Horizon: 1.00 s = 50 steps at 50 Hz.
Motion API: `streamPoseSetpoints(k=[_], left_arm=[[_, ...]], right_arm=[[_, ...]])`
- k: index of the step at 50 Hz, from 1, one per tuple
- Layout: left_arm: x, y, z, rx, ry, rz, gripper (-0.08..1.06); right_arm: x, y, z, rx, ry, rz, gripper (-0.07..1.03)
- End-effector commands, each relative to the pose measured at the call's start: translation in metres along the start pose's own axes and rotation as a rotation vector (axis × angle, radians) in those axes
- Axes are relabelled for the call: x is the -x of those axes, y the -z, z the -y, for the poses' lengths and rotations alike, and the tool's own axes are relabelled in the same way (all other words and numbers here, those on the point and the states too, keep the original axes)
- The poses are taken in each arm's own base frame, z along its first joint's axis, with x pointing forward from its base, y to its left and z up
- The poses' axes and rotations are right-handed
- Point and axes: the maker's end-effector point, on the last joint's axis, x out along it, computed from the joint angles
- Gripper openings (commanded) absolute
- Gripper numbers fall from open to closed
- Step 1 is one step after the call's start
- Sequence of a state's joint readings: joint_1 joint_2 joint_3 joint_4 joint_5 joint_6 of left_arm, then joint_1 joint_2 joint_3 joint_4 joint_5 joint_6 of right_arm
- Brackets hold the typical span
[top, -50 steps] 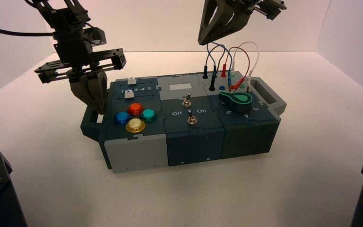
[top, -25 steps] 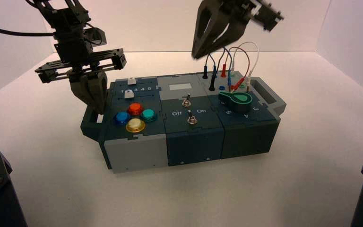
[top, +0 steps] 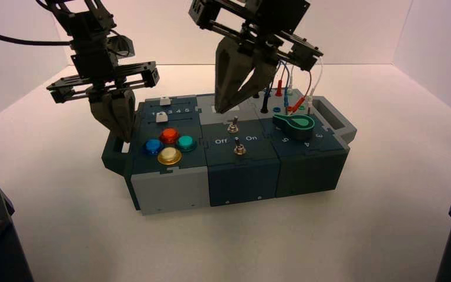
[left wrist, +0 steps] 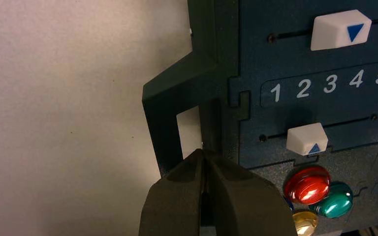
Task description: Flip the bottom switch on with the right gripper.
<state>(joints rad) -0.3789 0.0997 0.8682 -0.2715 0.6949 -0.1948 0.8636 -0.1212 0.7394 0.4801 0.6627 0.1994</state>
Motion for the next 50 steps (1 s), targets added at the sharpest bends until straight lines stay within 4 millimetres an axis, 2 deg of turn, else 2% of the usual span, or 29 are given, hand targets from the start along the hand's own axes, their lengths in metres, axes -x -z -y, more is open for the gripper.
streamPoseSetpoints(k=[1,19,50], left_arm=[[-0.02,0.005,-0.008,-0.032,-0.046,-0.046,-0.03],[-0.02,0.004,-0.007,-0.038,-0.05,-0.051,-0.03],[-0.02,0.004,-0.007,-0.043,-0.051,-0.052,-0.03]], right_arm=[[0.005,-0.005,-0.01,-0.016,-0.015,0.01,-0.02],[-0.01,0.003,0.003,-0.057,0.046,-0.046,-0.02],[-0.023,-0.001,0.005,-0.058,0.072,-0.076,-0.02]])
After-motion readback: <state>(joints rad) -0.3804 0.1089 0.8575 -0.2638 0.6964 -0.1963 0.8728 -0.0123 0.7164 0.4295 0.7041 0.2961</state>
